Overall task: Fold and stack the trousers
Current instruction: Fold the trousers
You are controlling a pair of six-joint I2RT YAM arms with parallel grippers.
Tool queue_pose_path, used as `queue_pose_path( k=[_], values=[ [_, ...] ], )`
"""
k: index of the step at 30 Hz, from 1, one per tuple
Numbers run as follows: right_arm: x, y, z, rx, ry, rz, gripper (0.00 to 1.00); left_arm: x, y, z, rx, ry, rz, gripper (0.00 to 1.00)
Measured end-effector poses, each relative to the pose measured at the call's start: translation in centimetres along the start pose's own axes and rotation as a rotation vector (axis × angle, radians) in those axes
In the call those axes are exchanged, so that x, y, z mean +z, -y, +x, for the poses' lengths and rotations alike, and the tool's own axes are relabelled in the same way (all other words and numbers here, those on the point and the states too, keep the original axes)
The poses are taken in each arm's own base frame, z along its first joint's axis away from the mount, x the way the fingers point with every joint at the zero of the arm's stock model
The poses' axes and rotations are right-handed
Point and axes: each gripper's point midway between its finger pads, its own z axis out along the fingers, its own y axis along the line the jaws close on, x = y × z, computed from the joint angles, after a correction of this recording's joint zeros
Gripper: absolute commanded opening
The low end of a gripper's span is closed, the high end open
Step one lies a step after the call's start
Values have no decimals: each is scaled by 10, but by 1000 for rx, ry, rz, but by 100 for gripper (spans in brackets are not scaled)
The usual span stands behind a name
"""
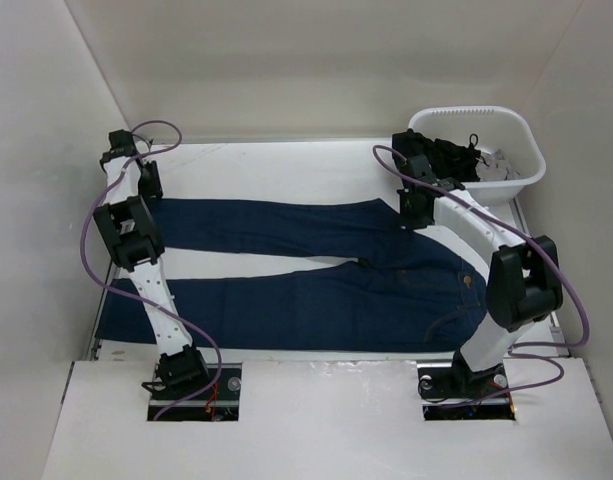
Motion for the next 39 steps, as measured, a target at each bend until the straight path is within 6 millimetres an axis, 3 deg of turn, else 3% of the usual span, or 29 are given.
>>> queue_pose_path(
  k=[1,3,10,14,17,19,21,23,24,25,27,30,33,34,36,38,39],
  values=[
    [-2,0,-1,1,4,0,0,0,-2,0,-2,1,-7,19],
    [-4,1,-2,3,12,1,0,1,-7,-1,-3,4,-20,0],
    [-14,2,-8,7,46,0,0,-2,-10,0,13,40,-23,0],
    [-26,9,-23,37,122,23,0,-14,-12,2,32,60,-25,0],
    [-41,13,-41,87,248,31,0,-38,-15,-11,56,115,-18,0],
    [-56,11,-43,108,335,34,0,-71,-17,-15,95,165,-23,0],
    [-72,4,-30,109,392,45,14,-112,-22,-11,141,221,-41,0],
    [-87,-16,1,95,406,29,26,-157,-32,7,186,273,-76,0],
    [-95,-31,24,81,391,6,35,-178,-40,21,203,295,-100,0],
    [-101,-47,46,66,367,-27,38,-196,-48,38,217,309,-126,0],
    [-110,-73,90,31,295,-84,44,-216,-61,71,235,310,-171,0],
    [-113,-90,152,30,165,-137,53,-213,-69,119,258,250,-198,0],
    [-121,-80,199,65,63,-168,64,-190,-61,162,290,147,-160,0],
    [-127,-74,203,92,51,-179,67,-184,-58,175,297,113,-144,0],
    [-138,-63,190,183,68,-199,76,-180,-56,188,307,83,-131,0],
    [-143,-49,153,289,114,-174,82,-181,-55,193,313,81,-131,0],
    [-144,-44,132,324,139,-160,92,-183,-54,192,316,90,-135,0]
  ],
)
